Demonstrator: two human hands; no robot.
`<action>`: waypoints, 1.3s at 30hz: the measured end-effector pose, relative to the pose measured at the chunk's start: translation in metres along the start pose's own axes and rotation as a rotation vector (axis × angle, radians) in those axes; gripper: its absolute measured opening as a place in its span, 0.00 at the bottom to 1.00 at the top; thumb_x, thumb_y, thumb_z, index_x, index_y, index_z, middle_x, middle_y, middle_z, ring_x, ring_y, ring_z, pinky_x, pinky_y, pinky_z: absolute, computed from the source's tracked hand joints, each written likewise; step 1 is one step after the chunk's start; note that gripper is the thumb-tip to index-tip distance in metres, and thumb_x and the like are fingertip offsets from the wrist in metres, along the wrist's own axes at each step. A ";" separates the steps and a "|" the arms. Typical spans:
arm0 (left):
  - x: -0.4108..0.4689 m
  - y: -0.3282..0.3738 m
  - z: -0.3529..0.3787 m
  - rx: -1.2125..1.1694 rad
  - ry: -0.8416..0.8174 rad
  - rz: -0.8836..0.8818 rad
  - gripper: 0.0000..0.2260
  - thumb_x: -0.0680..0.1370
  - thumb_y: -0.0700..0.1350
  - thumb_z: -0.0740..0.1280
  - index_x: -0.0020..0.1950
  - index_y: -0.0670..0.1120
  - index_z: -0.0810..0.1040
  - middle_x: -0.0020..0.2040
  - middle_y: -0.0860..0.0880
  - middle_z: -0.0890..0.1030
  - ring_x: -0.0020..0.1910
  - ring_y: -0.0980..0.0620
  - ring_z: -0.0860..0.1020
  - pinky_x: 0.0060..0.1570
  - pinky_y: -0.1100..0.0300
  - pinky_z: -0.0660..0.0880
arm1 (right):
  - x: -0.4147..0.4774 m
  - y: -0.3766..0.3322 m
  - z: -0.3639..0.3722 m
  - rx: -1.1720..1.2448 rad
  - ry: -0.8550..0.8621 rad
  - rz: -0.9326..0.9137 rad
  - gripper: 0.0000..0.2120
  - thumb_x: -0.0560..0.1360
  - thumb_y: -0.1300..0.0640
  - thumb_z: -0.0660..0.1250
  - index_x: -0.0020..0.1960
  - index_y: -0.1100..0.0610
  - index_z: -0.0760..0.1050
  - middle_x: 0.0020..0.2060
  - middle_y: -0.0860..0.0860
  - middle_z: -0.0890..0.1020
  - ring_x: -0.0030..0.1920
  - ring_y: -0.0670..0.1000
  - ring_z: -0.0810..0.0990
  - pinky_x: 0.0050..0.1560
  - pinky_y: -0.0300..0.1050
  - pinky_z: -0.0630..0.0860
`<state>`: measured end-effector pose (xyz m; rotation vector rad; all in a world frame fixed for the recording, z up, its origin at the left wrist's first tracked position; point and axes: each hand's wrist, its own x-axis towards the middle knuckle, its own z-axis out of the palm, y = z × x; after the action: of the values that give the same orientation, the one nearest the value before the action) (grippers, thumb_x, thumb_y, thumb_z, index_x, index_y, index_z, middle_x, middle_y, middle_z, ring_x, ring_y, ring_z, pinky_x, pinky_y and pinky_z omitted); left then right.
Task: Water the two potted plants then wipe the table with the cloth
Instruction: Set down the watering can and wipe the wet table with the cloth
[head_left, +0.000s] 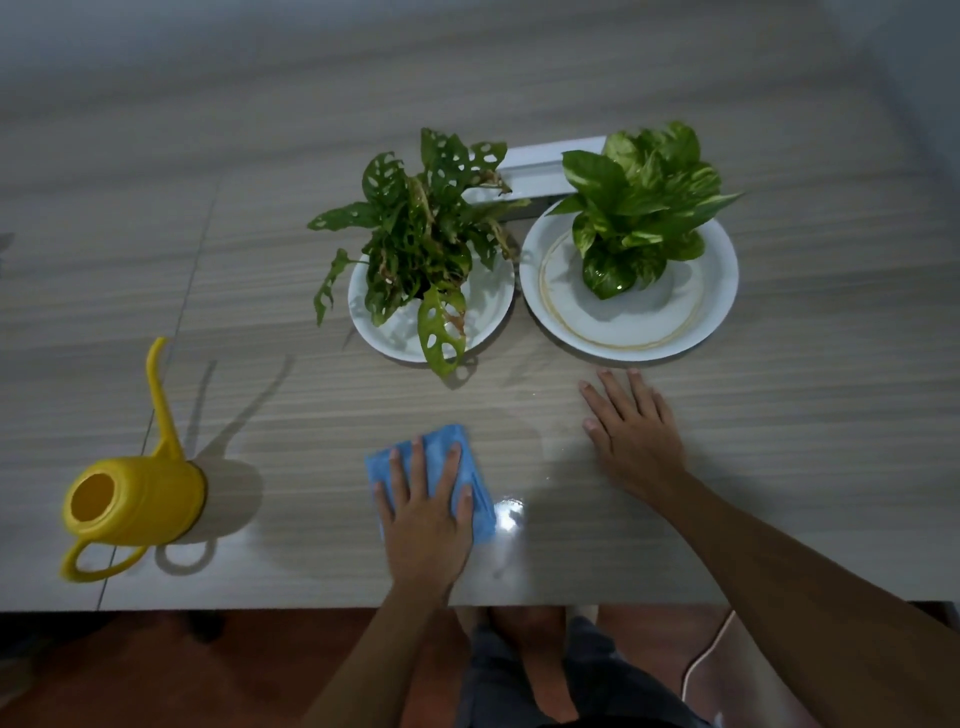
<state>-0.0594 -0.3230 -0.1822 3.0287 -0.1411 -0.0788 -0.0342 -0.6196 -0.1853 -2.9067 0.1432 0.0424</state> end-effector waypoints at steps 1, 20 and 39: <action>-0.015 0.011 -0.001 -0.014 -0.009 0.002 0.25 0.83 0.59 0.52 0.80 0.57 0.64 0.82 0.44 0.60 0.80 0.38 0.57 0.74 0.33 0.57 | -0.003 0.007 -0.001 -0.009 0.006 0.000 0.25 0.80 0.42 0.49 0.75 0.47 0.63 0.76 0.49 0.63 0.76 0.58 0.57 0.70 0.61 0.59; -0.038 0.097 0.010 -0.103 -0.088 0.161 0.24 0.84 0.61 0.49 0.81 0.61 0.58 0.83 0.46 0.55 0.82 0.40 0.51 0.76 0.35 0.53 | -0.006 0.015 0.001 -0.032 0.000 0.019 0.25 0.79 0.41 0.50 0.76 0.42 0.59 0.77 0.46 0.60 0.77 0.55 0.56 0.71 0.58 0.55; 0.016 0.070 0.007 -0.024 -0.111 0.286 0.24 0.84 0.61 0.50 0.81 0.62 0.56 0.84 0.49 0.53 0.83 0.44 0.47 0.77 0.36 0.52 | -0.008 0.034 -0.016 -0.034 -0.114 -0.004 0.27 0.80 0.40 0.43 0.78 0.44 0.53 0.79 0.47 0.55 0.78 0.57 0.51 0.72 0.59 0.54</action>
<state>-0.0503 -0.3945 -0.1817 2.9440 -0.5750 -0.2217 -0.0449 -0.6556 -0.1770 -2.9289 0.1178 0.2114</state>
